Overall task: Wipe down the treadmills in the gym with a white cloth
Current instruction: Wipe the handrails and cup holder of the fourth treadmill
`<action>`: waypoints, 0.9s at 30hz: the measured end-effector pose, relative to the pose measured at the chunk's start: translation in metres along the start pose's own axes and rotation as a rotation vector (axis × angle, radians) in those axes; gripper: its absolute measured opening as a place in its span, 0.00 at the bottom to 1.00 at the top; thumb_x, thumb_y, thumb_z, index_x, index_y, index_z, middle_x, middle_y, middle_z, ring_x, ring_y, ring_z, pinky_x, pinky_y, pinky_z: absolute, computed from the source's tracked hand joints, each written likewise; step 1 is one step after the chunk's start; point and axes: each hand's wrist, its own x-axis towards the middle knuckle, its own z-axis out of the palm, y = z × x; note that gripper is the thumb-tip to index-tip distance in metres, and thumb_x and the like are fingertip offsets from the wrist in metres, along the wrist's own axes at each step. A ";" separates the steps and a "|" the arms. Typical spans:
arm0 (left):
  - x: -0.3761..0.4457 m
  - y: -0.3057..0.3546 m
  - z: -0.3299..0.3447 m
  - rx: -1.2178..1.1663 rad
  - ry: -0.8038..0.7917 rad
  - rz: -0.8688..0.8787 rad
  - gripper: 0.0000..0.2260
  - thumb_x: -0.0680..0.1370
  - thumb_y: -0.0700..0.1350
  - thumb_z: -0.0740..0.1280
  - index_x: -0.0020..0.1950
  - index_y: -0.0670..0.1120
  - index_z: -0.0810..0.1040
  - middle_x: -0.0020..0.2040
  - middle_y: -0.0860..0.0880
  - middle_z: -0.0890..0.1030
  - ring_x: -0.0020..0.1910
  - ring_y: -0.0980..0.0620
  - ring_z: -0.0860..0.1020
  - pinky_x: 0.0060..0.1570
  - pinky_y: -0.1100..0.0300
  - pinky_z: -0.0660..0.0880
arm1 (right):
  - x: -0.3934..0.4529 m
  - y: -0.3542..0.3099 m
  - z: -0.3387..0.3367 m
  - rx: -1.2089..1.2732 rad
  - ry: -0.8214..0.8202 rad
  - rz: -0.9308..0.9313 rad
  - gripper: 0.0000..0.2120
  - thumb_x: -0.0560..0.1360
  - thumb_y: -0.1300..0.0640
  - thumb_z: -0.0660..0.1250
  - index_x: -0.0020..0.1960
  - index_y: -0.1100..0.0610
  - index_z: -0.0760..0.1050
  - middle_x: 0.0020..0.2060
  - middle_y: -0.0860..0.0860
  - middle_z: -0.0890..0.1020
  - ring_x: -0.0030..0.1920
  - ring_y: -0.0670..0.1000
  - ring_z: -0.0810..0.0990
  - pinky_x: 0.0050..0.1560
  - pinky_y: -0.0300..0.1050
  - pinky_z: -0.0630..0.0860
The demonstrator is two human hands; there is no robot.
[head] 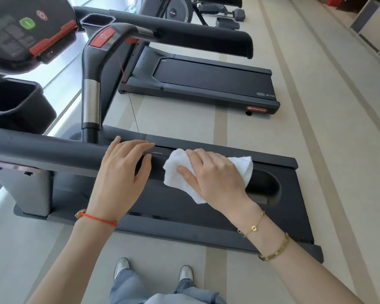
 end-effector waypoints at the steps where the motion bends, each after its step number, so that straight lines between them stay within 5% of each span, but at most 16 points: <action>1: 0.000 -0.009 -0.005 -0.004 0.014 -0.010 0.11 0.79 0.37 0.64 0.60 0.41 0.80 0.56 0.46 0.82 0.57 0.46 0.79 0.74 0.45 0.62 | 0.005 -0.008 0.003 -0.001 0.008 -0.007 0.25 0.82 0.42 0.50 0.57 0.59 0.78 0.43 0.51 0.82 0.40 0.53 0.81 0.42 0.47 0.78; 13: -0.001 -0.148 -0.071 0.031 0.058 -0.084 0.11 0.80 0.40 0.62 0.61 0.42 0.79 0.57 0.45 0.81 0.59 0.44 0.77 0.74 0.45 0.61 | 0.074 -0.122 0.038 -0.046 0.132 -0.098 0.24 0.83 0.43 0.52 0.61 0.58 0.77 0.49 0.51 0.82 0.45 0.52 0.81 0.52 0.47 0.78; 27: -0.005 -0.278 -0.130 0.010 0.082 -0.086 0.11 0.80 0.41 0.61 0.60 0.43 0.80 0.54 0.46 0.82 0.53 0.42 0.77 0.60 0.41 0.72 | 0.153 -0.249 0.063 -0.009 0.073 -0.094 0.24 0.82 0.42 0.53 0.66 0.59 0.74 0.56 0.52 0.81 0.55 0.53 0.79 0.60 0.47 0.75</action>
